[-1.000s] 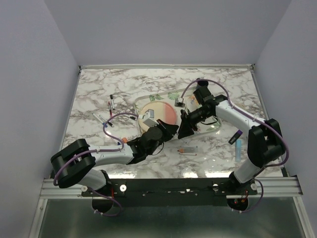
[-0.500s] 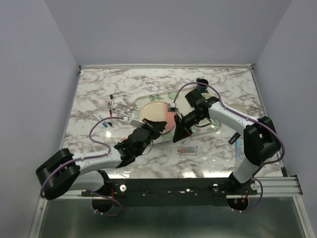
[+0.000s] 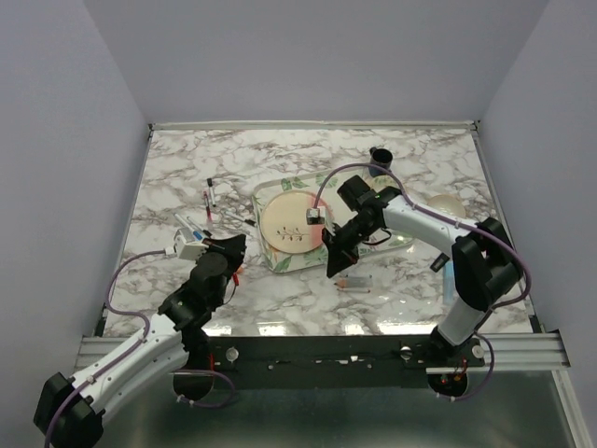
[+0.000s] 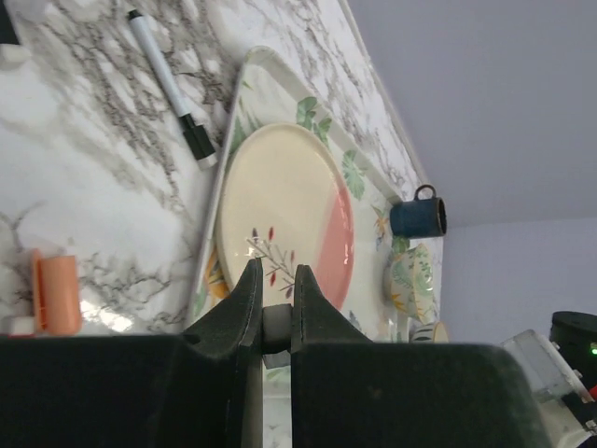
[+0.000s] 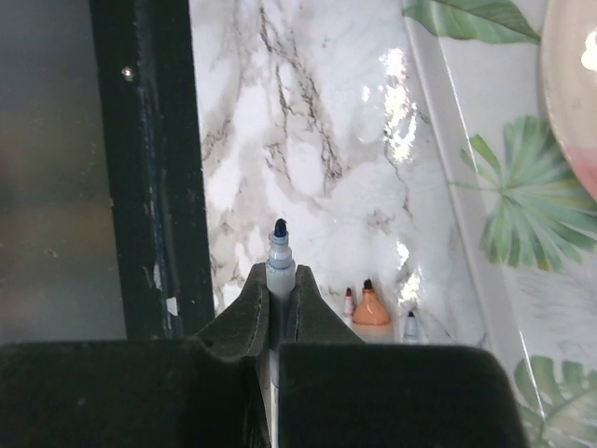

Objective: Open the pen caps

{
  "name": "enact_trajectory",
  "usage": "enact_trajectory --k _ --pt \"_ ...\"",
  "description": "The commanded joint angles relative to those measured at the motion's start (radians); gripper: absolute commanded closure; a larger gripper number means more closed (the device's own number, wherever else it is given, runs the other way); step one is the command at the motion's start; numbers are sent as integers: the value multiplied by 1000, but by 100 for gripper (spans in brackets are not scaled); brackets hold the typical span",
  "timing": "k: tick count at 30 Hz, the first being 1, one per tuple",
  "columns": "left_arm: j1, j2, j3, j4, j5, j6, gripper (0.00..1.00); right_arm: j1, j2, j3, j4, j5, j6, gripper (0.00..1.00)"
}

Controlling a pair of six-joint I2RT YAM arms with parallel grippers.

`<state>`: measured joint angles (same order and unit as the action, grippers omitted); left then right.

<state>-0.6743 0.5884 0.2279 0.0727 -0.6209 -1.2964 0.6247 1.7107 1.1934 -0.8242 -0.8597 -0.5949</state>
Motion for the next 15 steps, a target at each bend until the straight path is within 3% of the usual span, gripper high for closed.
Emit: enact_trajectory --k 1,5,15 --pt "9 -128 -30 -373 -74 -63 100 -2 -37 -3 2 161 -32 98" --pt "19 -157 -67 -450 -85 -87 100 0 -48 -37 19 255 -43 96" --pt "48 88 -2 -447 -51 -38 96 -2 -53 -54 28 317 -48 93"
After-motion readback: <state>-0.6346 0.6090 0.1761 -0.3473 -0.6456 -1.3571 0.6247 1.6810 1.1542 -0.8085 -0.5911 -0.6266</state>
